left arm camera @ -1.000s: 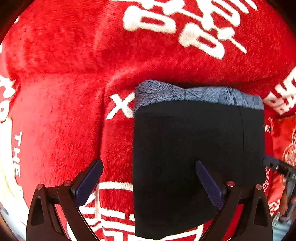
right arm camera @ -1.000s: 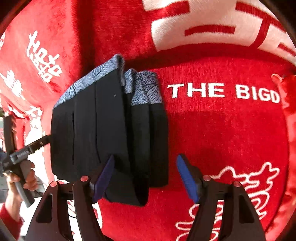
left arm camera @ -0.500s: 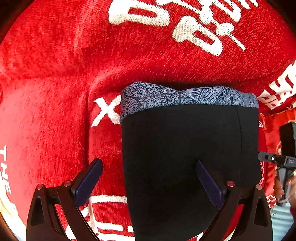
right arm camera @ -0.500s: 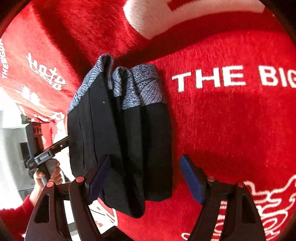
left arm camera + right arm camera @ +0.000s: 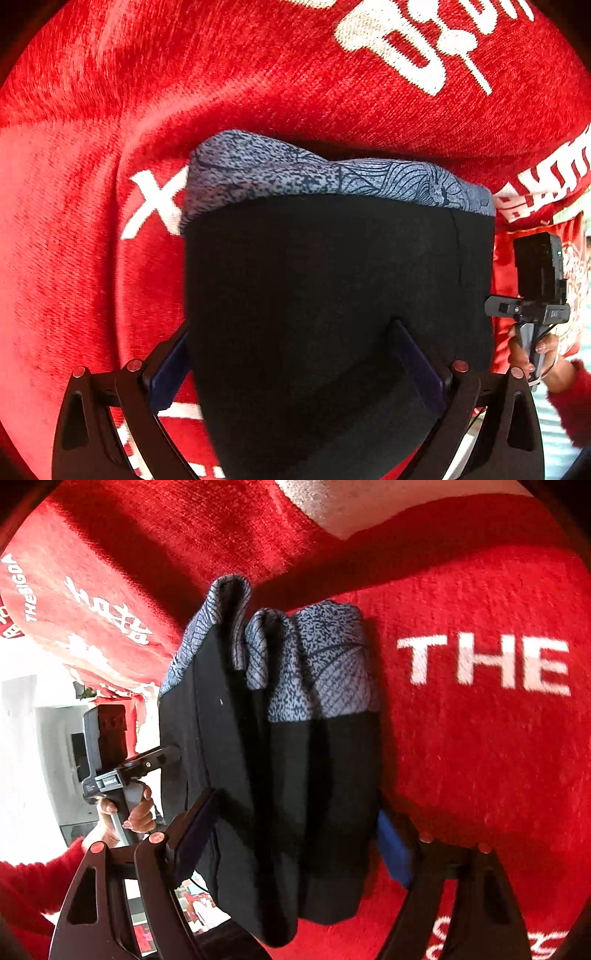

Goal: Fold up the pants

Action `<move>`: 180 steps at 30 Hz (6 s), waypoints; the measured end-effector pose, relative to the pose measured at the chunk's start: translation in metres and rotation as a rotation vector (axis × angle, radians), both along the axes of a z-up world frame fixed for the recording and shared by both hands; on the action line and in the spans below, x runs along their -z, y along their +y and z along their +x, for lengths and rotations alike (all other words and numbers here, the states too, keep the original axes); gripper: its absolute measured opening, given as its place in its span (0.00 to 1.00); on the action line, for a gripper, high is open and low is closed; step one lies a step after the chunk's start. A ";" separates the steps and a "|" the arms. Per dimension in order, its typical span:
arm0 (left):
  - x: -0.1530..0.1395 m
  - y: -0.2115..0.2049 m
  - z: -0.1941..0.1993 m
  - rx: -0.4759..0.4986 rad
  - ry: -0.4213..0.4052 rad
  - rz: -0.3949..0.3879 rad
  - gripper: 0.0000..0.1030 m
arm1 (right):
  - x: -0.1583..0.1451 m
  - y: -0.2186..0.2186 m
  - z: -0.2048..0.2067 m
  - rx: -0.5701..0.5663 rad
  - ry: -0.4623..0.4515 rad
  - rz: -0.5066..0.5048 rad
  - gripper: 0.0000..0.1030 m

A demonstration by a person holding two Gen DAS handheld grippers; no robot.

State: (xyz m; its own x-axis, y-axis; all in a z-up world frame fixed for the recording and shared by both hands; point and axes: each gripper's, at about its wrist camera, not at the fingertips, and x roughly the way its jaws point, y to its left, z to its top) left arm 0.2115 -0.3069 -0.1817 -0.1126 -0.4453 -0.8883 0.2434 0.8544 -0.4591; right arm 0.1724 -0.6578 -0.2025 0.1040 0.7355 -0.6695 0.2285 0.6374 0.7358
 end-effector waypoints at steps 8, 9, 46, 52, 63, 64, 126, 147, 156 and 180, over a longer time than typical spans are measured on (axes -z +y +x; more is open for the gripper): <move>-0.029 -0.009 -0.023 0.012 -0.118 0.007 0.63 | -0.012 -0.008 -0.005 0.076 0.026 0.006 0.45; -0.035 -0.009 -0.024 0.011 -0.127 0.009 0.61 | -0.015 -0.008 -0.007 0.090 0.021 0.019 0.41; -0.109 0.068 -0.155 0.013 -0.330 0.175 0.84 | -0.116 0.088 -0.152 0.134 0.008 -0.450 0.36; -0.084 0.038 -0.176 0.101 -0.334 0.216 0.84 | -0.130 0.118 -0.155 0.077 -0.057 -0.514 0.32; -0.067 0.024 -0.191 0.147 -0.405 0.349 0.84 | -0.103 0.142 -0.157 0.035 -0.029 -0.613 0.31; -0.069 0.023 -0.192 0.150 -0.404 0.362 0.84 | -0.104 0.145 -0.156 0.028 -0.027 -0.626 0.32; -0.274 0.062 -0.309 -0.252 -0.414 0.526 1.00 | -0.228 0.152 -0.188 -0.095 0.138 -0.765 0.84; -0.238 0.030 -0.283 -0.025 -0.370 0.511 1.00 | -0.265 0.156 -0.232 0.004 -0.007 -0.823 0.84; -0.231 0.039 -0.278 0.021 -0.366 0.477 1.00 | -0.276 0.167 -0.244 0.031 -0.014 -0.879 0.84; -0.198 0.062 -0.249 0.088 -0.305 0.460 1.00 | -0.251 0.198 -0.228 0.133 0.042 -0.841 0.84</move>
